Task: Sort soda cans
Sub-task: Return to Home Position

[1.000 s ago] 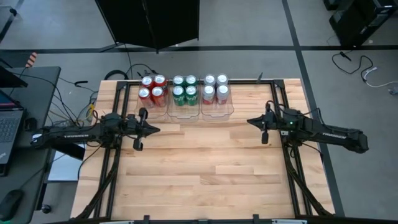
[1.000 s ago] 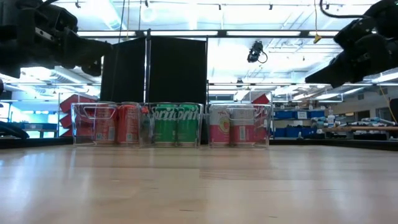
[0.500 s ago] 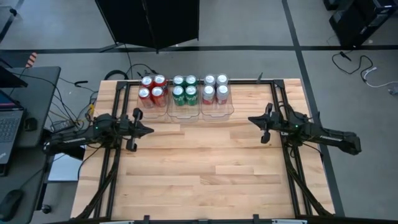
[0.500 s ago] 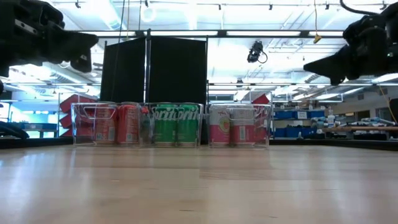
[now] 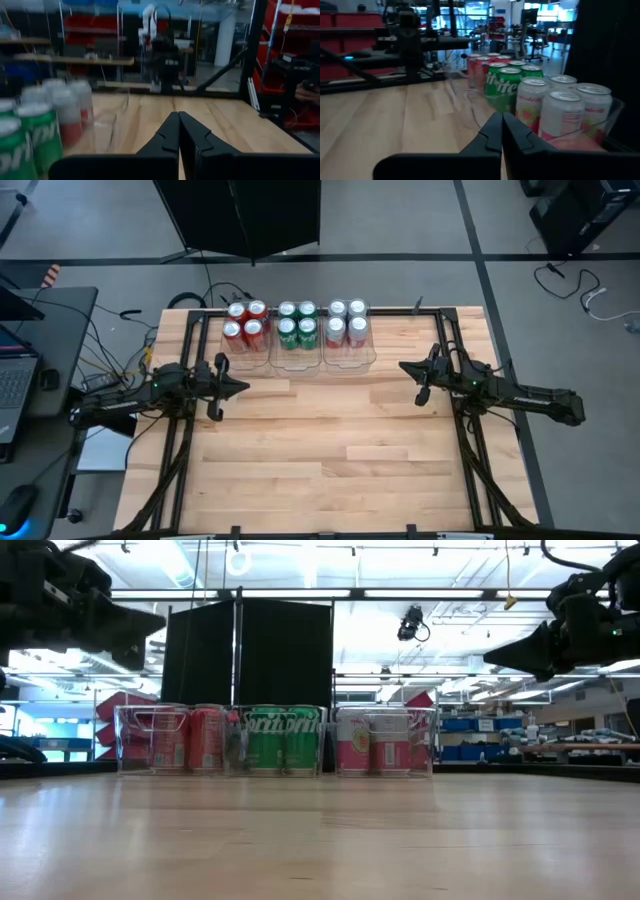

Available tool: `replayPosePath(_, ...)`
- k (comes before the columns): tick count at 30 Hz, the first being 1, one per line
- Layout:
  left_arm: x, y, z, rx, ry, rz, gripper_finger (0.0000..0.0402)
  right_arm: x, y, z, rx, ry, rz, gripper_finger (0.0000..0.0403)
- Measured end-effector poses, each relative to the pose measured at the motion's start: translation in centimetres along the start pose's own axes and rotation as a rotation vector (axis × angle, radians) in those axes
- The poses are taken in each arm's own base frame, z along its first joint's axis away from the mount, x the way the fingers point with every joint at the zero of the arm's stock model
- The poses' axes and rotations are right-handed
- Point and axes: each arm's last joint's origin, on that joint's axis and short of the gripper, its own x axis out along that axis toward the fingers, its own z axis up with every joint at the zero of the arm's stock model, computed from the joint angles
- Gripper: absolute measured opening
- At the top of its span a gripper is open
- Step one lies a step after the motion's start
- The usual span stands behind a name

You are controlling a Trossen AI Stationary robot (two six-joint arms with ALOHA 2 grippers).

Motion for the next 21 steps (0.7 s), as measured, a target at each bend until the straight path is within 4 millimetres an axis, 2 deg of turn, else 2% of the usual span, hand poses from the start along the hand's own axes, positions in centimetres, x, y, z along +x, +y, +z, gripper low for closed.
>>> replayPosePath(11, 0.17, 0.17, -0.86, -0.084, 0.090, 0.036, 0.0005, 0.08, -0.03, -0.09, 0.011, 0.011, -0.012, 0.0000)
replayPosePath(21, 0.20, 0.32, -0.93, -0.142, 0.092, 0.088, 0.0005, 0.32, 0.00, -0.43, 0.060, 0.051, -0.015, 0.0000)
